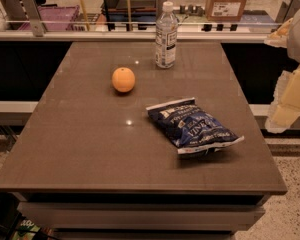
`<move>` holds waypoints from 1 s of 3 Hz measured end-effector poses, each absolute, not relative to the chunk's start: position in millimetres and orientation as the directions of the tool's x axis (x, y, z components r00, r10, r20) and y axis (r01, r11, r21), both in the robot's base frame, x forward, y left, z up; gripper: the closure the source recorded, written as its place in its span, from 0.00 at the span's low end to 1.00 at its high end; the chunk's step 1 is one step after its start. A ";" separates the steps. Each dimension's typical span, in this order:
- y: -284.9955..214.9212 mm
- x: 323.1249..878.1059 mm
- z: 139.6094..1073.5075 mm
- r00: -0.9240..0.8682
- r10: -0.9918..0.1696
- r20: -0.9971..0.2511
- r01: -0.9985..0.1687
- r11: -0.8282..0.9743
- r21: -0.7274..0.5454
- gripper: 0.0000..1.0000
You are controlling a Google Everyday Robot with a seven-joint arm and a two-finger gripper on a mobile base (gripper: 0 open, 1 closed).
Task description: Pick blue plastic bottle
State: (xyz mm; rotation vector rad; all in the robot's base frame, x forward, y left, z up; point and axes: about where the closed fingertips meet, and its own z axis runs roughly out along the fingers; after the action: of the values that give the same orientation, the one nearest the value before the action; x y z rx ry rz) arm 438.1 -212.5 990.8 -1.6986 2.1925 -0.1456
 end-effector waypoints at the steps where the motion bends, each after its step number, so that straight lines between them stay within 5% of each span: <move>1: -212.5 438.0 991.7 -0.211 -0.952 -0.220 -0.914 0.272 -0.301 0.00; 3: -221.7 453.3 998.2 -0.309 -0.876 -0.371 -0.811 0.447 -0.378 0.00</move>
Offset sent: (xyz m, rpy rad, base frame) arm 0.0177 -0.0174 0.0181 0.0909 -0.1762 -0.1608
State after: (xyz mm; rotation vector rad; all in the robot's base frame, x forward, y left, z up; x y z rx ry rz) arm 453.3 -221.7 998.2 -1.4093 2.1757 -0.1617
